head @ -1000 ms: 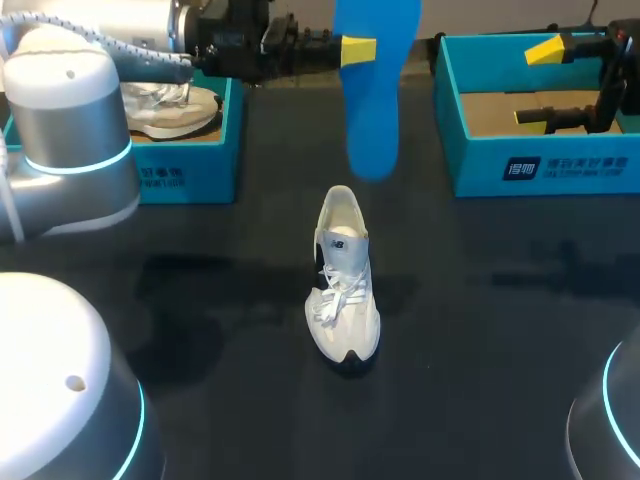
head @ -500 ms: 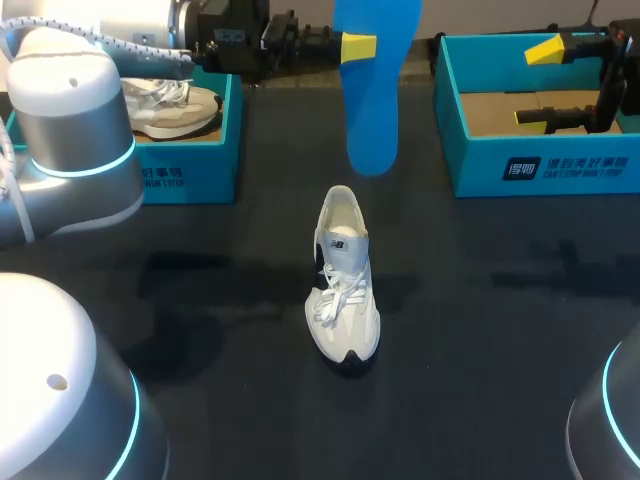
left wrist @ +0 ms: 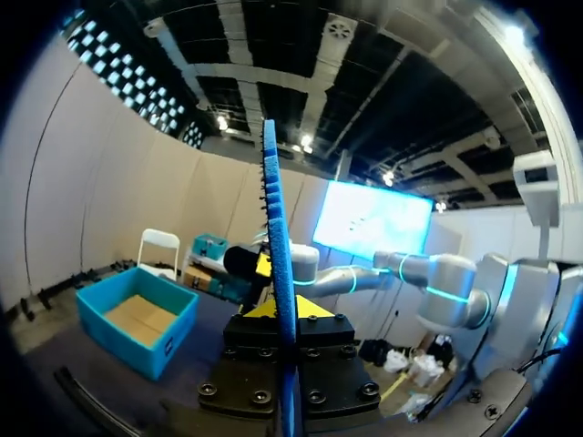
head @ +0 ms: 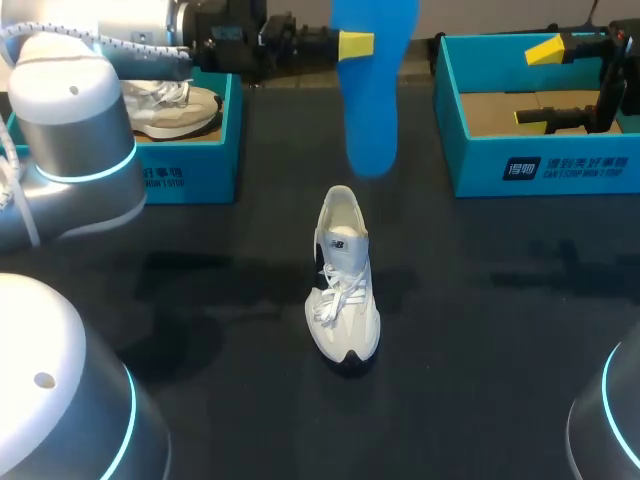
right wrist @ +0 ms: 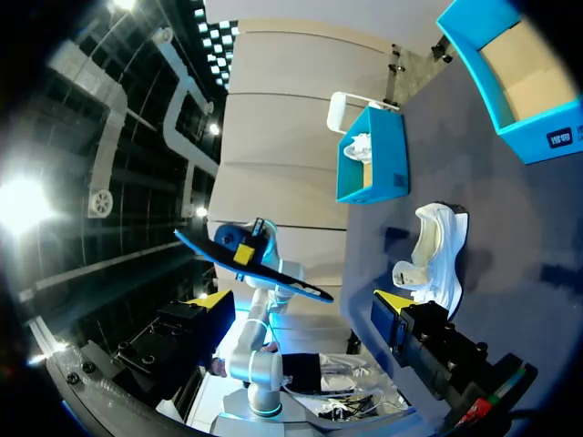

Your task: Take the shoe out of the shoebox, open the shoe tongue, remove and reinsert the insole, then place the shoe into the shoebox

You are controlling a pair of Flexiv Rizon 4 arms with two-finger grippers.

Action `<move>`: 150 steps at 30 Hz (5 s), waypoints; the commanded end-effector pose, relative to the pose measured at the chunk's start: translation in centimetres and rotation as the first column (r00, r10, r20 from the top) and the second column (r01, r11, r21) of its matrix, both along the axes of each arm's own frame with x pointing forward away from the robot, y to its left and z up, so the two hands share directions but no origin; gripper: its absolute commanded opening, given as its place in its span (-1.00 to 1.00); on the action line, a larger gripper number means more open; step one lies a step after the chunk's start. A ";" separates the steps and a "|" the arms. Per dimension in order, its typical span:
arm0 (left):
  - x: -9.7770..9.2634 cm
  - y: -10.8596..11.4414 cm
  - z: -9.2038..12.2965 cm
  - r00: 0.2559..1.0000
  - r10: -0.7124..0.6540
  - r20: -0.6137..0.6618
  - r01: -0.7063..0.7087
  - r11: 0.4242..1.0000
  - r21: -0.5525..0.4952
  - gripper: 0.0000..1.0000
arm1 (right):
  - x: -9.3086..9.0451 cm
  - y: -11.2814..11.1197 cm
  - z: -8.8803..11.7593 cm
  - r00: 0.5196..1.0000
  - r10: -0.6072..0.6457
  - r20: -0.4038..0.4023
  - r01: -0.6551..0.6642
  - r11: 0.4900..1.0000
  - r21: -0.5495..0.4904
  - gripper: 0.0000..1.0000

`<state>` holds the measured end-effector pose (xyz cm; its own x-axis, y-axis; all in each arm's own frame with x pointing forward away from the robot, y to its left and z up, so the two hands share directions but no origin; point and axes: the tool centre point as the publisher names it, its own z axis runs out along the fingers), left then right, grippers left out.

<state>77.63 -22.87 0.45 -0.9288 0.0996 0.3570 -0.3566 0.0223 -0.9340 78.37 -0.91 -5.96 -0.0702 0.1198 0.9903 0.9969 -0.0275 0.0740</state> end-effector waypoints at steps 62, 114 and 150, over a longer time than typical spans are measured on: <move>4.5 -2.5 -9.2 0.485 0.026 -0.874 -0.051 0.999 0.002 -1.00 | -1.3 2.7 2.1 0.998 -0.017 0.054 0.029 0.971 -0.236 1.00; 4.6 -2.5 -9.5 0.518 0.028 -0.855 -0.036 0.999 0.011 -1.00 | -1.5 11.7 7.5 0.979 -0.077 0.190 0.202 0.533 -0.822 1.00; 4.6 -2.5 -9.5 0.518 0.028 -0.855 -0.036 0.999 0.011 -1.00 | -1.3 15.5 6.4 0.982 -0.037 0.183 0.185 0.320 -0.929 1.00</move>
<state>82.28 -25.37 -9.01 -0.1797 0.0807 0.9804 -0.9837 -0.0099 -0.1795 76.80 13.60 -0.03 -0.0900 0.9600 0.2652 0.9697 0.0237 0.2433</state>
